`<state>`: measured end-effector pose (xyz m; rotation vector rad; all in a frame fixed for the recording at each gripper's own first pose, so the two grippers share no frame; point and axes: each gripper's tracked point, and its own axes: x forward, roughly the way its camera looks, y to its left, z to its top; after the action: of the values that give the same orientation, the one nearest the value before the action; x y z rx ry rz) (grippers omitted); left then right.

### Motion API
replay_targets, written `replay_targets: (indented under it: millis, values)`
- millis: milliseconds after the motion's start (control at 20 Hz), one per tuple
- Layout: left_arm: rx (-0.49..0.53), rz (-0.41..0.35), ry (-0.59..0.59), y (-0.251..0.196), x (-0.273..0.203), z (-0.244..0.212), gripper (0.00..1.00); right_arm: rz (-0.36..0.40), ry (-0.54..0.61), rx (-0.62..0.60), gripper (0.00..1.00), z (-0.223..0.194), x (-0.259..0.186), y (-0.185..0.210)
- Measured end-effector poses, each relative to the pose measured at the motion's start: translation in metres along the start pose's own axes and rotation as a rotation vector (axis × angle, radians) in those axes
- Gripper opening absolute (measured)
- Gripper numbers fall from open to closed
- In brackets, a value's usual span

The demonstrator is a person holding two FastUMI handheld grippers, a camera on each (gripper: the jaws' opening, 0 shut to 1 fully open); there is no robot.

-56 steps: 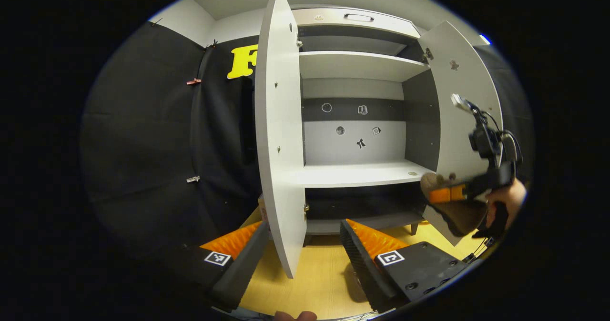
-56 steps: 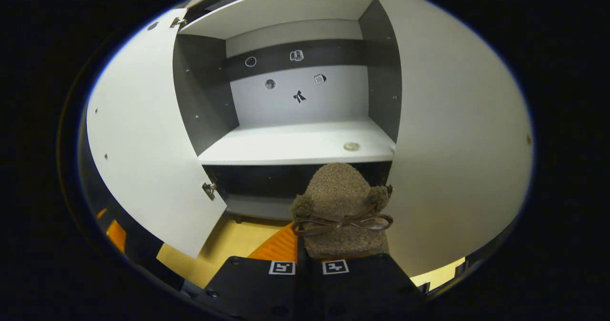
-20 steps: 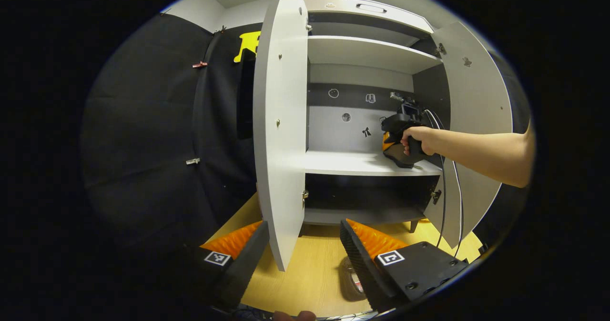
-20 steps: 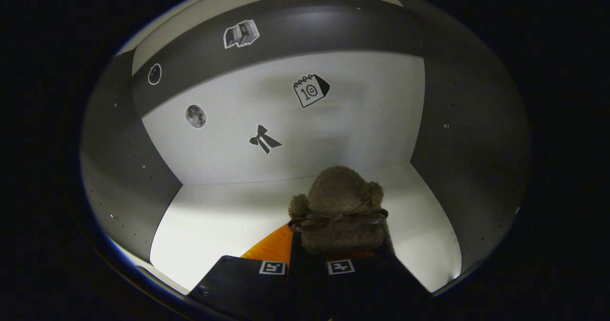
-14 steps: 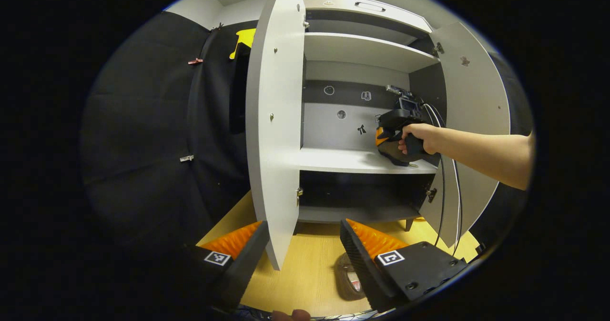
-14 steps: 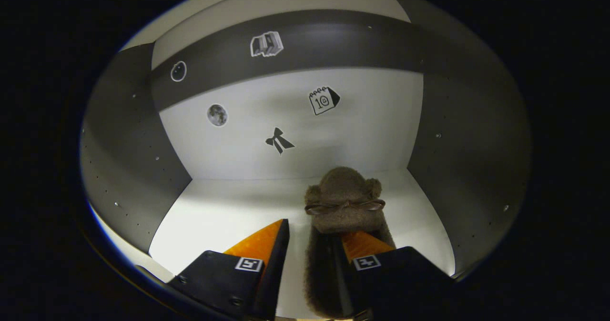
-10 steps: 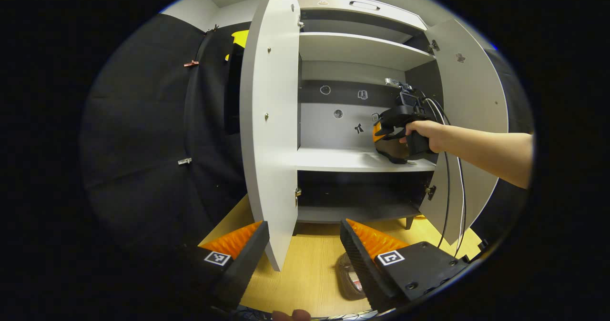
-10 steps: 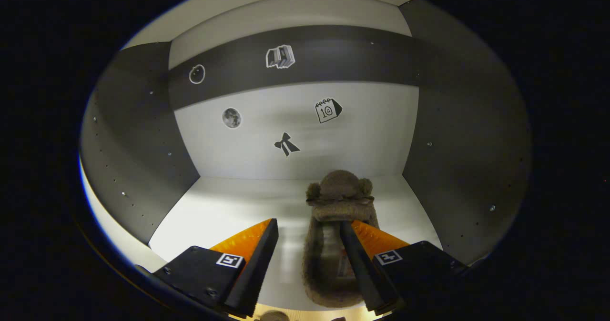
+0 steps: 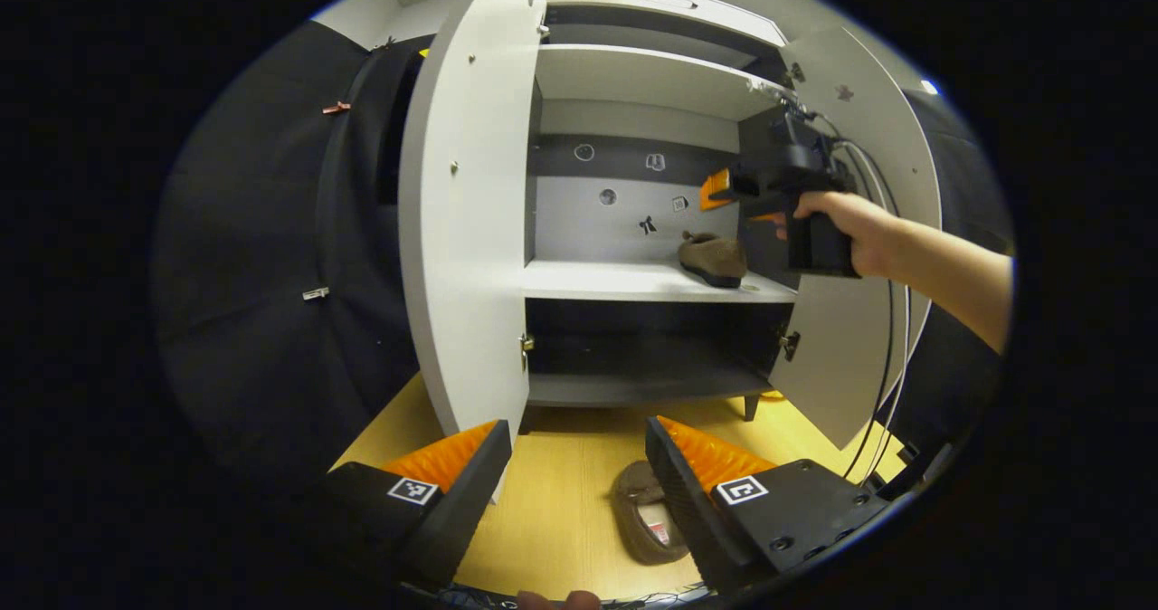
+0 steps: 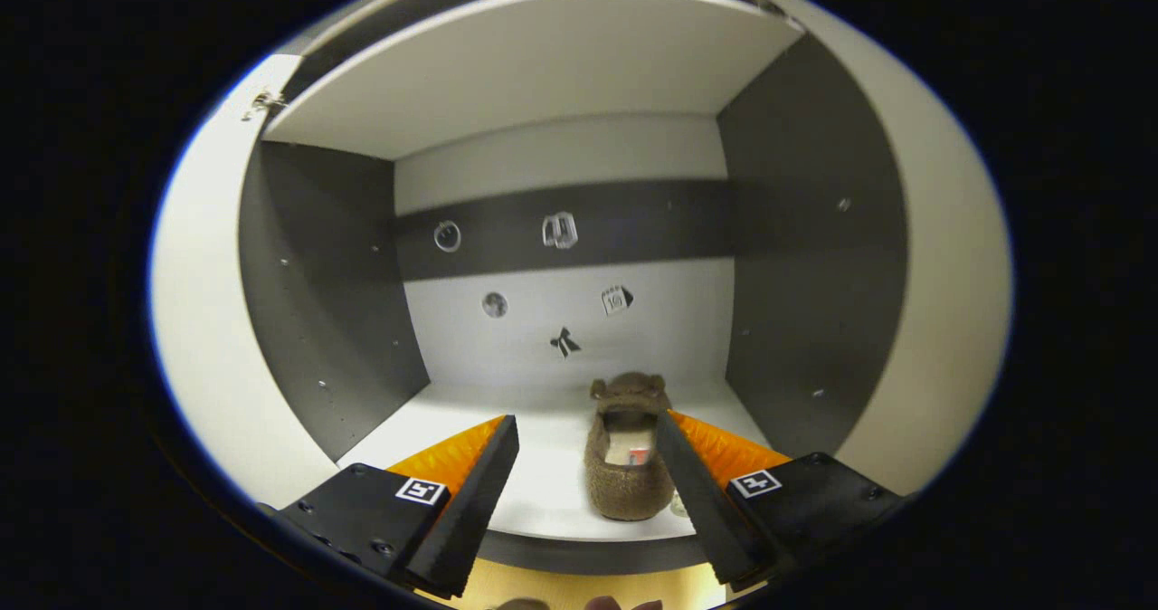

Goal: Grab one shoe with the right hand and put it into the shoe cabinet, grab the other shoe with the left hand and put it into the shoe cabinet; then close the right door with the right hand and the left door with the left hand.

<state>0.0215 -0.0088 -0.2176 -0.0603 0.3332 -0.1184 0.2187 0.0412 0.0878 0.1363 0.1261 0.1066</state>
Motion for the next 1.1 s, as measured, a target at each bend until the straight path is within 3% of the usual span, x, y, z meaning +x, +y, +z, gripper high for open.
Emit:
replay_targets:
  millis: [200,600,800,950,1100]
  values:
    - [0.058,-0.073,0.115,-0.029,0.020,-0.064,0.95,0.008,-0.080,-0.016,0.98,0.018,-0.070,0.003]
    - [0.057,-0.046,0.310,-0.041,0.082,-0.168,0.93,0.045,-0.174,-0.071,0.98,0.033,-0.183,-0.006]
    - [0.027,-0.044,0.354,-0.054,0.122,-0.203,0.84,0.067,-0.137,-0.067,0.98,0.017,-0.215,-0.020]
    - [0.007,-0.038,0.365,-0.057,0.146,-0.220,0.71,0.064,-0.113,-0.077,0.98,0.006,-0.234,-0.038]
    - [0.043,-0.024,0.334,-0.052,0.167,-0.222,0.66,0.064,-0.100,-0.076,0.98,0.002,-0.245,-0.047]
